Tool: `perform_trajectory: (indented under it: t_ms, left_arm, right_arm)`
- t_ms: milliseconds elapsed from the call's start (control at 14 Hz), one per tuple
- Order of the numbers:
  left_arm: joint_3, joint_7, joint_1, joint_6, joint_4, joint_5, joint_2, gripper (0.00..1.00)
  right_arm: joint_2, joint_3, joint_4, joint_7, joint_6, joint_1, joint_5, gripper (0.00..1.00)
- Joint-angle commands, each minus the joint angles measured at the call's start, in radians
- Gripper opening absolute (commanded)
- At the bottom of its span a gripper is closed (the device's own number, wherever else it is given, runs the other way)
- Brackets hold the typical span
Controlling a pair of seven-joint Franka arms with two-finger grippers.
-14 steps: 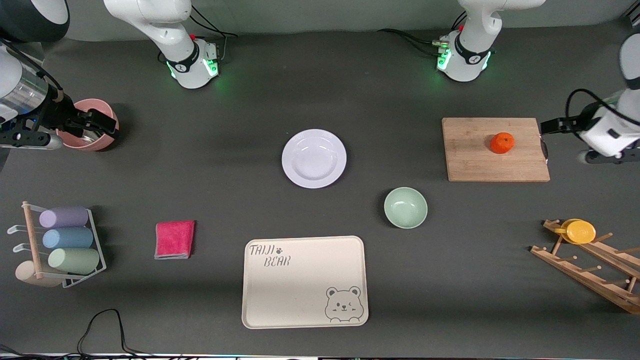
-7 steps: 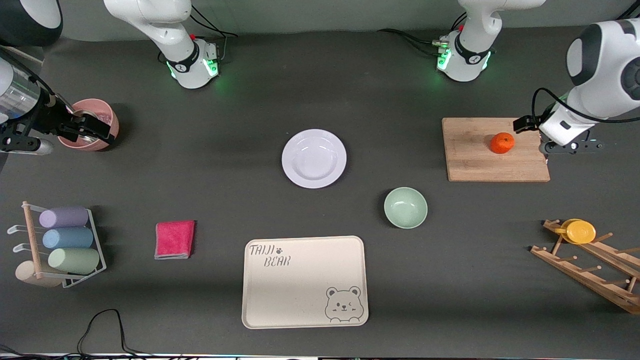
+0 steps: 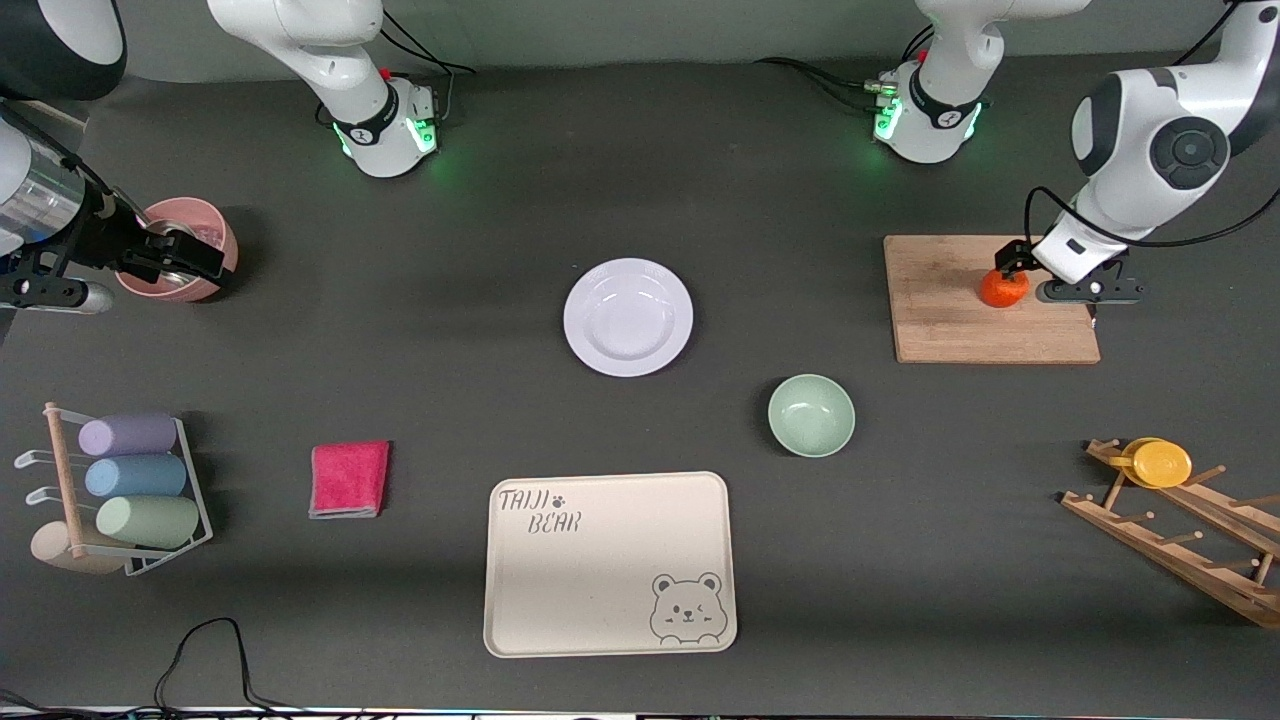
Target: Place orange and plate with both arms
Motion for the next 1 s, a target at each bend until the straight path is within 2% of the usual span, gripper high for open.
perform_trajectory:
  t_ms: [0,356,927]
  left_arm:
    - [0.0,0.03,0.039,0.149,-0.081,0.021,0.008,0.98]
    - [0.001,0.096,0.101,0.419,-0.151,0.021,0.129,0.98]
    - [0.02,0.08,0.128,0.543,-0.175,0.02,0.22,0.98]
  right_arm:
    - [0.013,-0.008,0.025,0.0,-0.034,-0.003,0.006,1.0]
    - [0.017,-0.019,0.025,0.001,-0.036,-0.003,0.013,1.0]
    - [0.018,-0.021,0.023,0.001,-0.036,-0.003,0.015,1.0]
